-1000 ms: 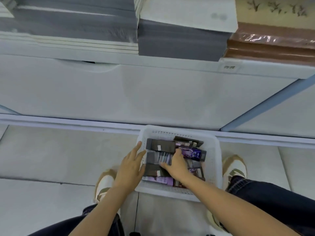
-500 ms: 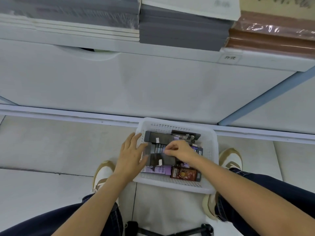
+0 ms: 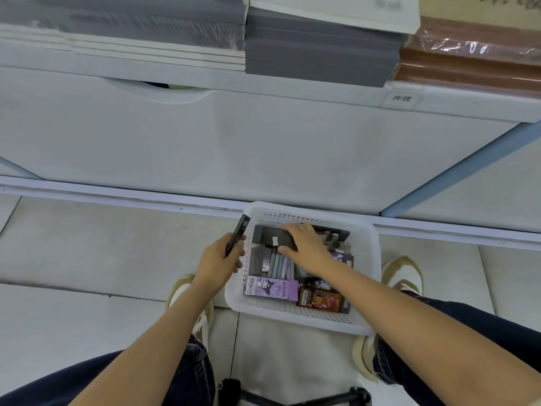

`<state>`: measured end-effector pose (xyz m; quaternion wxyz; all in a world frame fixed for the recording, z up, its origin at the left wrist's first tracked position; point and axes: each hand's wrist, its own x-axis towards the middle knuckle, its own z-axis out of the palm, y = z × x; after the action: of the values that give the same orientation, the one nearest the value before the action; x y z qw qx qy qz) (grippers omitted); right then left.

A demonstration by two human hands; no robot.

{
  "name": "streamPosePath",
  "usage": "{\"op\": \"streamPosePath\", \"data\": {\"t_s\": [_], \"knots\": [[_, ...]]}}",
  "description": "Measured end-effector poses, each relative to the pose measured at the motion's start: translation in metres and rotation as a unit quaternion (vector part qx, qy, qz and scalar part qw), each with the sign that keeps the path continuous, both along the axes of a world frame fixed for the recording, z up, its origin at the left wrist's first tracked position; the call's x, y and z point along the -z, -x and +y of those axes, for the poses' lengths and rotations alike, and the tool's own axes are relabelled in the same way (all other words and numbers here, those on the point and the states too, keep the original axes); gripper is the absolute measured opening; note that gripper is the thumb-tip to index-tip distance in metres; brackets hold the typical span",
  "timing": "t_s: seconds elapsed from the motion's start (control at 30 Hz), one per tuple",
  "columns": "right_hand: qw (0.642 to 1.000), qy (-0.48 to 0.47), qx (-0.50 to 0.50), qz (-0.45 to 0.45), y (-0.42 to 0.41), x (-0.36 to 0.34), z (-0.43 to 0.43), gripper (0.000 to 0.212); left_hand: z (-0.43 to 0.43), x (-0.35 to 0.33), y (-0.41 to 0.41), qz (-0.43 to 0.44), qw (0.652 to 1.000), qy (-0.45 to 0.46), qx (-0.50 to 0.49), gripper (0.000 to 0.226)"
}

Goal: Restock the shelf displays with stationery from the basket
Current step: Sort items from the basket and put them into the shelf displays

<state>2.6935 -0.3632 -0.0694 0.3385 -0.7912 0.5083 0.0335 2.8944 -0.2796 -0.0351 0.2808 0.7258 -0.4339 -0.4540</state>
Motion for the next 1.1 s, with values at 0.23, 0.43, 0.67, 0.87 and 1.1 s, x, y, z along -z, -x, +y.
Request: {"op": "streamPosePath", "data": {"t_s": [0.23,0.43,0.67,0.87,1.1], "knots": [[0.991,0.091,-0.006,0.095,-0.016,0.031,0.005,0.057,-0.001,0.005,-0.002,0.057,0.998,-0.014,-0.030,0.018],[0.997,-0.026,0.058,-0.046,0.003,0.019,-0.005,0.025,-0.002,0.007,-0.003,0.060,0.998,-0.015,-0.032,0.016],[0.947,-0.219,0.109,-0.208,0.015,-0.028,-0.013,0.017,-0.009,-0.006,0.013,0.100,0.993,-0.011,-0.063,0.018],[0.917,-0.296,0.042,-0.263,-0.022,-0.061,0.000,0.015,-0.017,-0.028,0.030,0.306,0.937,-0.018,-0.167,0.037],[0.969,-0.156,0.073,-0.180,-0.027,-0.032,0.002,0.028,-0.017,-0.024,-0.007,0.303,0.907,0.003,-0.292,0.009]]}}
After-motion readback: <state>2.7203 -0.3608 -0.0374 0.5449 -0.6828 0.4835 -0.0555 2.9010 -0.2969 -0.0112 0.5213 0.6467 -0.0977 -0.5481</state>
